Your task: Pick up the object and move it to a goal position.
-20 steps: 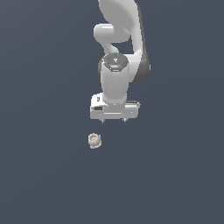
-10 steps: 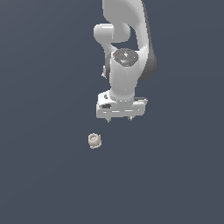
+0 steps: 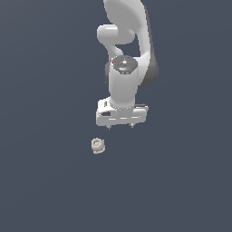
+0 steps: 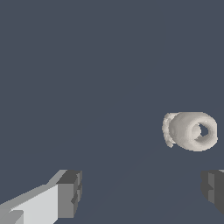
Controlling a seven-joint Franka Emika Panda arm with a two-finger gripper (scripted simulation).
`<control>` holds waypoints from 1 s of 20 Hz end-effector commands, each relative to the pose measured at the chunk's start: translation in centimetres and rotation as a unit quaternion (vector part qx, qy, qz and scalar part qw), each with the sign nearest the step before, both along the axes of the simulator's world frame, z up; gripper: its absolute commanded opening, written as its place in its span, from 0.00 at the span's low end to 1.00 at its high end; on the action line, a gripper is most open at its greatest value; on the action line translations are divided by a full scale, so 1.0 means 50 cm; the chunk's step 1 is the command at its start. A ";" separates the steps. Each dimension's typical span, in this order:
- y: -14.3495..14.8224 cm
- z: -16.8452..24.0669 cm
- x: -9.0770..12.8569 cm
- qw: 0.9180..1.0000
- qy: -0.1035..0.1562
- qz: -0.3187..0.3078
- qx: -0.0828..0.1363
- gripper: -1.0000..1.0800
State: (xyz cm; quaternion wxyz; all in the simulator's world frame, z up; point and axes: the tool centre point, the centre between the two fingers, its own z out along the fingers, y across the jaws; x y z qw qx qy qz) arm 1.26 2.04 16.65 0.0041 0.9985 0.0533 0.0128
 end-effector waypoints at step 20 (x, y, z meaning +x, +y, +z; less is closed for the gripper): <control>-0.223 -0.154 0.059 1.000 0.013 0.022 0.003 0.96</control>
